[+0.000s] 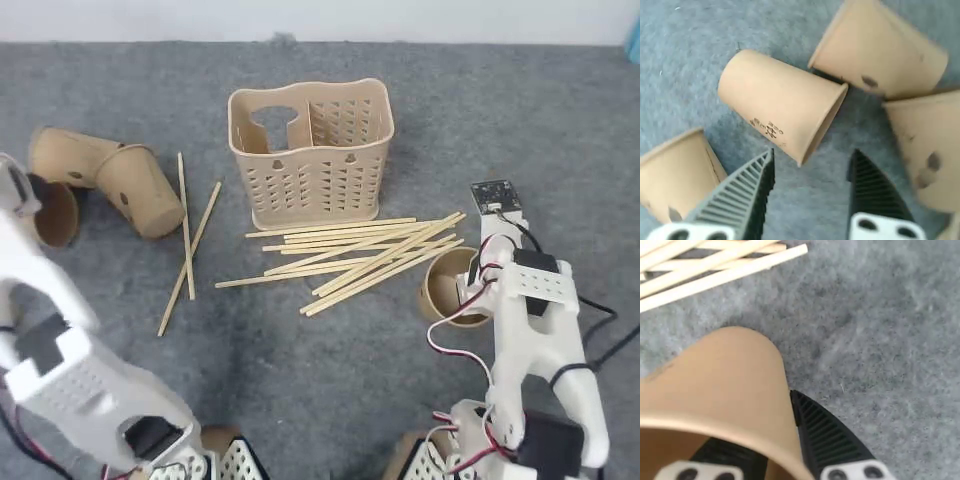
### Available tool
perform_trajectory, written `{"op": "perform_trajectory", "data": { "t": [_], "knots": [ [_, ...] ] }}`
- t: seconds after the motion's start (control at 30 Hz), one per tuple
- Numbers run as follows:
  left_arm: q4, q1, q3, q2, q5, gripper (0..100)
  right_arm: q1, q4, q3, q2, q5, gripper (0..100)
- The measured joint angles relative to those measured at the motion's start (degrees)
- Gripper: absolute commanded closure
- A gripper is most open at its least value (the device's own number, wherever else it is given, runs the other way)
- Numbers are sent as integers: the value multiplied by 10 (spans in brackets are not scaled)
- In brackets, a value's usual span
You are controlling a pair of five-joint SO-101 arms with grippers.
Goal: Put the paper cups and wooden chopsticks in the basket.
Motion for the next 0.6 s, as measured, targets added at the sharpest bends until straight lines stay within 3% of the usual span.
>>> {"op": "perform_trajectory", "data": {
  "t": [0.23,0.6],
  "knots": [
    [-3,-10,-1,32,-93,804,0,0,0,0,0,991],
    [-72,-28,-1,91,-102,806,0,0,0,0,0,991]
  ]
}}
